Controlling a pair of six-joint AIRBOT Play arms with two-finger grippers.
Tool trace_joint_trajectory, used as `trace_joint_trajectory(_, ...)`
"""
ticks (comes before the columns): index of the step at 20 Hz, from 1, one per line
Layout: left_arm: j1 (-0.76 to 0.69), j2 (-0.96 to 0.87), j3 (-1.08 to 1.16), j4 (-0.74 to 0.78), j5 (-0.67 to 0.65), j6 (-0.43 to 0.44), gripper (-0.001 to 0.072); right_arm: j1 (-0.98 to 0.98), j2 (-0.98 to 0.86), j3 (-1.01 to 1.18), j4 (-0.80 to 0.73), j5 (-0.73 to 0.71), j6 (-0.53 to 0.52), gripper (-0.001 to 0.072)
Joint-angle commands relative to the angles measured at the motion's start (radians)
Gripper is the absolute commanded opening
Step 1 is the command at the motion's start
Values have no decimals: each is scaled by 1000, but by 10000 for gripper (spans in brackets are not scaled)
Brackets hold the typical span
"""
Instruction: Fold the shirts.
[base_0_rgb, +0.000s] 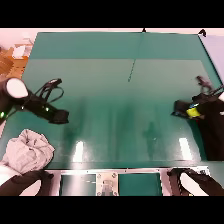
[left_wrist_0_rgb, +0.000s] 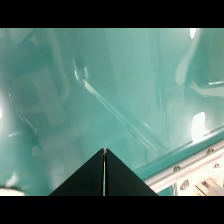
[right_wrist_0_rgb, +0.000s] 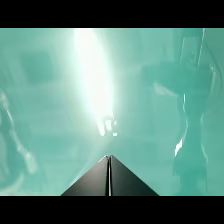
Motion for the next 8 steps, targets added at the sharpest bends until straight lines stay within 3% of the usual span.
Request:
trace_joint_trajectory(1,0,88,-101,6,9,-27,22,183,60,-122,13,-61,-5,15)
trace_joint_trajectory(8,0,88,-101,6,40,-26,22,267,60,-126,11,-58,-6,15)
